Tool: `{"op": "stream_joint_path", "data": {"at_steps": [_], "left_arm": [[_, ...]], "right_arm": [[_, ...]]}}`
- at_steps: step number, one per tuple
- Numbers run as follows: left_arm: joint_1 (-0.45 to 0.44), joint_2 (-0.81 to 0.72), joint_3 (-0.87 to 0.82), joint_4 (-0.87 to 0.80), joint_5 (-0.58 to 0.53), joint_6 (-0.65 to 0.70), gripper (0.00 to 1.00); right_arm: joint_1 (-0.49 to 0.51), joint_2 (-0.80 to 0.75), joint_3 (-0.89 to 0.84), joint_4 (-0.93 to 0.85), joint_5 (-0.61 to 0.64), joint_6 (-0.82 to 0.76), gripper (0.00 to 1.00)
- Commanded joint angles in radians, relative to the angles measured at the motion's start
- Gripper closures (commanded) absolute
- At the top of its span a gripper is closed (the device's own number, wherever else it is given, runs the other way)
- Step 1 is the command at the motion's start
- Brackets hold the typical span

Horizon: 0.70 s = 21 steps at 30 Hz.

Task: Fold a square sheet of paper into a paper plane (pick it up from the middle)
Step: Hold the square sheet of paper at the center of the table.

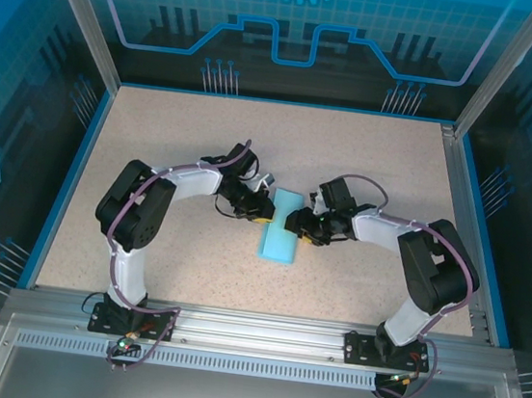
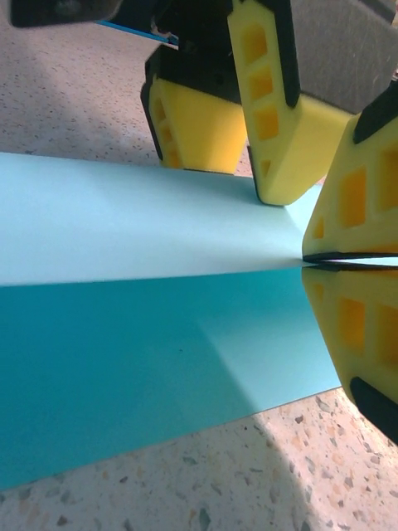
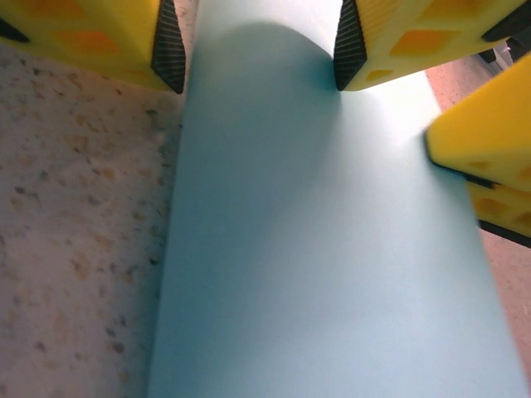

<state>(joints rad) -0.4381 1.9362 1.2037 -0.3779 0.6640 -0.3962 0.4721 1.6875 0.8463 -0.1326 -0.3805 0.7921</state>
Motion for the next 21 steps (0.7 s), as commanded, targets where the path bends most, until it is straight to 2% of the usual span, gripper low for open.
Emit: {"op": "stream_joint_path", "data": {"at_steps": [1, 12, 16, 21], "left_arm": [[0.004, 0.02, 0.027, -0.032, 0.032, 0.025, 0.86], [0.004, 0.018, 0.028, -0.02, 0.018, 0.013, 0.84], [0.004, 0.011, 0.024, -0.009, -0.002, -0.003, 0.78], [0.005, -0.056, -0.032, 0.041, -0.09, -0.05, 0.59]], "right_arm": [[-0.003, 0.017, 0.027, -0.032, 0.007, -0.02, 0.5], [-0.002, 0.051, 0.06, -0.057, 0.026, -0.03, 0.51], [0.002, 0.075, 0.071, -0.075, 0.044, -0.029, 0.5], [0.016, 0.087, 0.089, -0.107, 0.076, -0.017, 0.49]]}}
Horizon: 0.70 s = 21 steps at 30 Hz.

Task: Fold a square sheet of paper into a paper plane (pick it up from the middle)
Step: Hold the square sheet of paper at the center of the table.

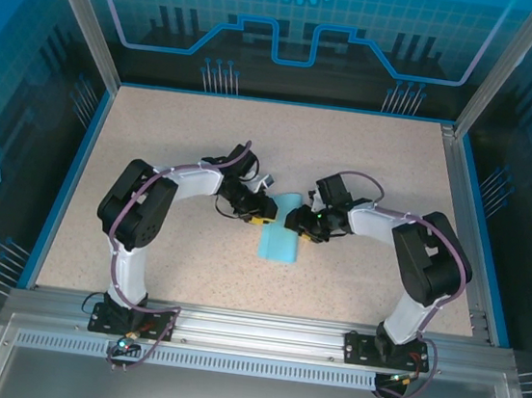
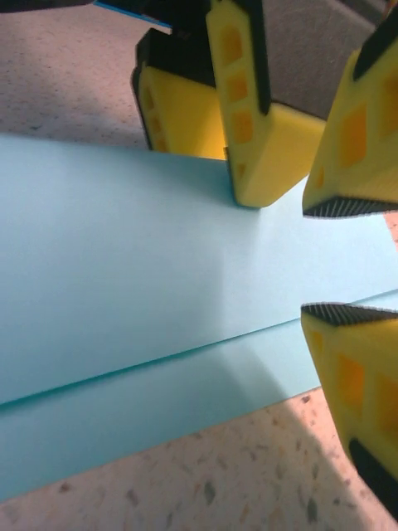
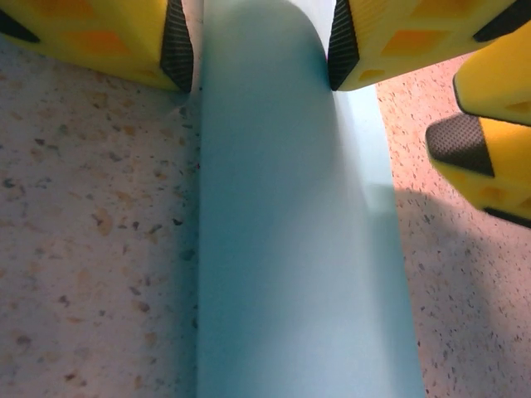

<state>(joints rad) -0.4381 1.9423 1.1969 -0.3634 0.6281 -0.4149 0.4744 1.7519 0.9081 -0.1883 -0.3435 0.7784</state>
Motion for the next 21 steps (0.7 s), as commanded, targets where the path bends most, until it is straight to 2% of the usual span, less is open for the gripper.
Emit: {"op": "stream_joint_path", "data": {"at_steps": [1, 4, 10, 13, 21], "left_arm": [[0.006, -0.082, -0.041, 0.034, -0.089, -0.045, 0.54], [0.004, -0.142, -0.094, 0.064, -0.192, -0.096, 0.49], [0.006, -0.26, -0.211, 0.127, -0.367, -0.177, 0.48], [0.006, -0.317, -0.264, 0.165, -0.416, -0.205, 0.48], [0.006, -0.448, -0.379, 0.258, -0.514, -0.238, 0.48]], "right_arm": [[0.02, 0.028, 0.038, -0.066, 0.05, -0.005, 0.48], [0.039, 0.049, 0.076, -0.127, 0.089, -0.009, 0.45], [0.074, 0.108, 0.165, -0.281, 0.187, -0.017, 0.42], [0.079, 0.129, 0.189, -0.322, 0.21, -0.006, 0.37], [0.081, 0.171, 0.233, -0.378, 0.231, 0.008, 0.34]]}}
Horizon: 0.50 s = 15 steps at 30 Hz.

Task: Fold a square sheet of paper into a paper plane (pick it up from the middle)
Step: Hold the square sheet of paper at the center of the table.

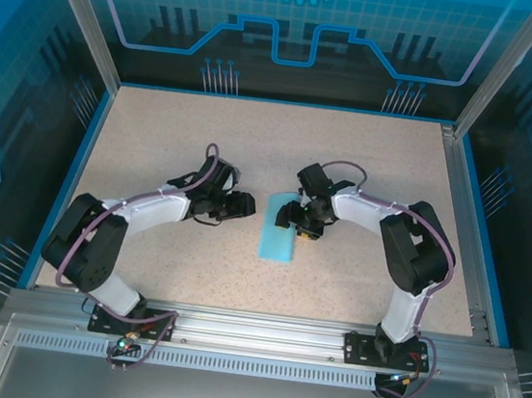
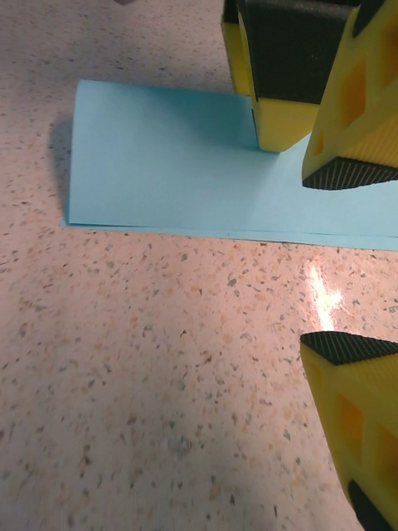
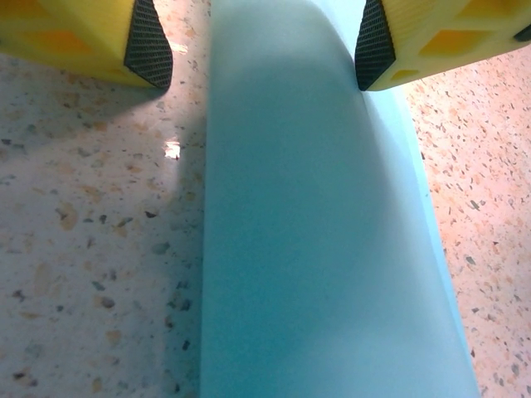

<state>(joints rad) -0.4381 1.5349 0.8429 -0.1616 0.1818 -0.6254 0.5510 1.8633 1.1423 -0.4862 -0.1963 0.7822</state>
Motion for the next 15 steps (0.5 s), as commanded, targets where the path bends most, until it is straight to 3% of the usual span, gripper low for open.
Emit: {"op": "stream_joint_path", "data": {"at_steps": [1, 15], "left_arm": [[0.007, -0.053, -0.038, 0.066, -0.076, -0.031, 0.48], [0.006, -0.098, -0.096, 0.101, -0.11, -0.059, 0.47]], "right_arm": [[0.006, 0.064, 0.003, -0.085, 0.087, 0.005, 0.33], [0.019, 0.131, 0.033, -0.136, 0.126, 0.029, 0.31]]}}
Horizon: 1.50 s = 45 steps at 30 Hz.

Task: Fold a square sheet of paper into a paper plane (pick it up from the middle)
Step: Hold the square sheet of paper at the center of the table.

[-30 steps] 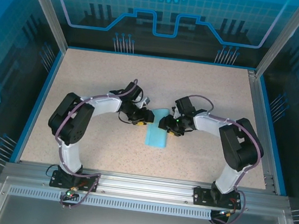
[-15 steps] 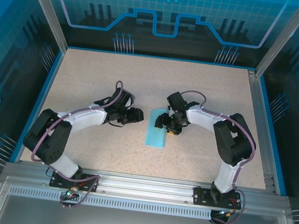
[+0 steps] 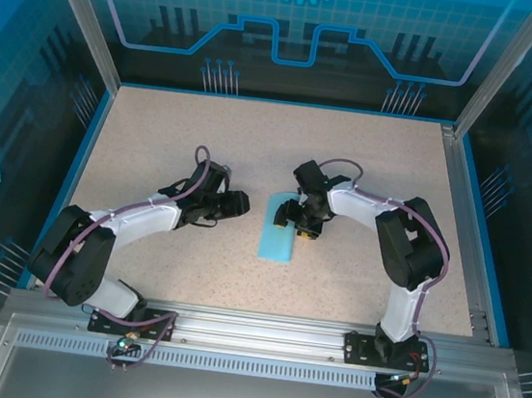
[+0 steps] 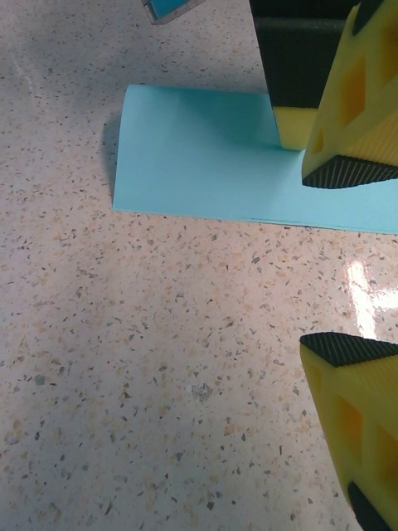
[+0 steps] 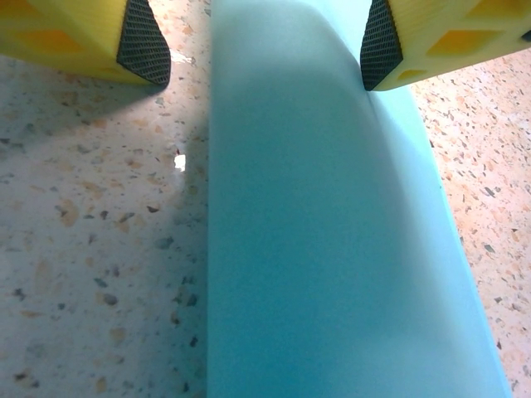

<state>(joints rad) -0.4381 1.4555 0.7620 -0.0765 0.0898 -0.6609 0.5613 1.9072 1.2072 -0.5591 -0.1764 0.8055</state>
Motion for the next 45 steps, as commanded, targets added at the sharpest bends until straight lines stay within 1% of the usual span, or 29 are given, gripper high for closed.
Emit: {"op": "stream_joint_path", "data": {"at_steps": [1, 25, 36, 41, 45], "left_arm": [[0.006, -0.016, -0.015, 0.017, -0.018, -0.025, 0.47], [0.006, -0.007, -0.019, 0.032, -0.001, -0.041, 0.47], [-0.007, 0.028, -0.005, 0.065, 0.069, -0.04, 0.49], [-0.028, 0.065, 0.018, 0.07, 0.083, -0.04, 0.52], [-0.05, 0.109, 0.05, 0.068, 0.11, -0.04, 0.61]], "right_arm": [[0.008, 0.09, -0.029, -0.067, 0.109, 0.01, 0.31], [0.012, 0.14, -0.008, -0.098, 0.141, 0.011, 0.32], [0.012, 0.144, -0.002, -0.101, 0.145, 0.004, 0.33], [0.012, 0.146, -0.006, -0.097, 0.149, 0.005, 0.33], [0.012, 0.145, -0.009, -0.093, 0.146, 0.006, 0.35]]}}
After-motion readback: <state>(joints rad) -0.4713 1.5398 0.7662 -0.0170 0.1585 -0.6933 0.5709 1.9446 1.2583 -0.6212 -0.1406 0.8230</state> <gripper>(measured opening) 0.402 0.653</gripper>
